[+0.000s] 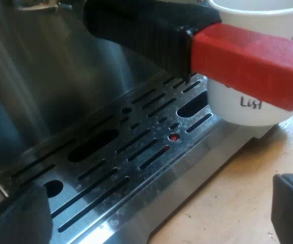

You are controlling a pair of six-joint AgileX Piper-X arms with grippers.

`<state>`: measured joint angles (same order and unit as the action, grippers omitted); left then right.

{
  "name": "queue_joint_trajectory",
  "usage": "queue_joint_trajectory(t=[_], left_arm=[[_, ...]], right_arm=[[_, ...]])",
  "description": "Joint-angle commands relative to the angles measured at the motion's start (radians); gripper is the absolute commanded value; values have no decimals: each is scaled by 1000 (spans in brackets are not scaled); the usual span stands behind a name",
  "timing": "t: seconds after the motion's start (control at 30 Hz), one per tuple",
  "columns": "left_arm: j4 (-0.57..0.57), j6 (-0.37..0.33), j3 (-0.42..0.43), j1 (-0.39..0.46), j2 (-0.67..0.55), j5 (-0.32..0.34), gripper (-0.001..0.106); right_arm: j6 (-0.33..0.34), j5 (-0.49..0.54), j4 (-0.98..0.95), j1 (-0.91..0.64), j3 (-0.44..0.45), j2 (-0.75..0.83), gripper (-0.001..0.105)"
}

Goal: Place mug into machine

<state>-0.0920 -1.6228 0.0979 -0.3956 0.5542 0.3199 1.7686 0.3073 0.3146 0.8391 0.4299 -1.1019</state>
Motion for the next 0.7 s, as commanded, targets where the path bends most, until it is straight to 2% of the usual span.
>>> queue_joint_trajectory(t=[0.03, 0.1, 0.4, 0.7], left_arm=[[-19, 1, 4, -6, -2, -11, 89], [-19, 1, 4, -6, -2, -9, 89], [-19, -2, 4, -6, -2, -9, 89], [-19, -2, 4, -6, -2, -9, 89]], right_arm=[[1, 3, 97, -4, 61, -80, 0], [1, -21, 156, -4, 98, -150, 0], [1, -21, 161, -4, 198, -266, 0], [1, -23, 197, -1, 258, -354, 0]])
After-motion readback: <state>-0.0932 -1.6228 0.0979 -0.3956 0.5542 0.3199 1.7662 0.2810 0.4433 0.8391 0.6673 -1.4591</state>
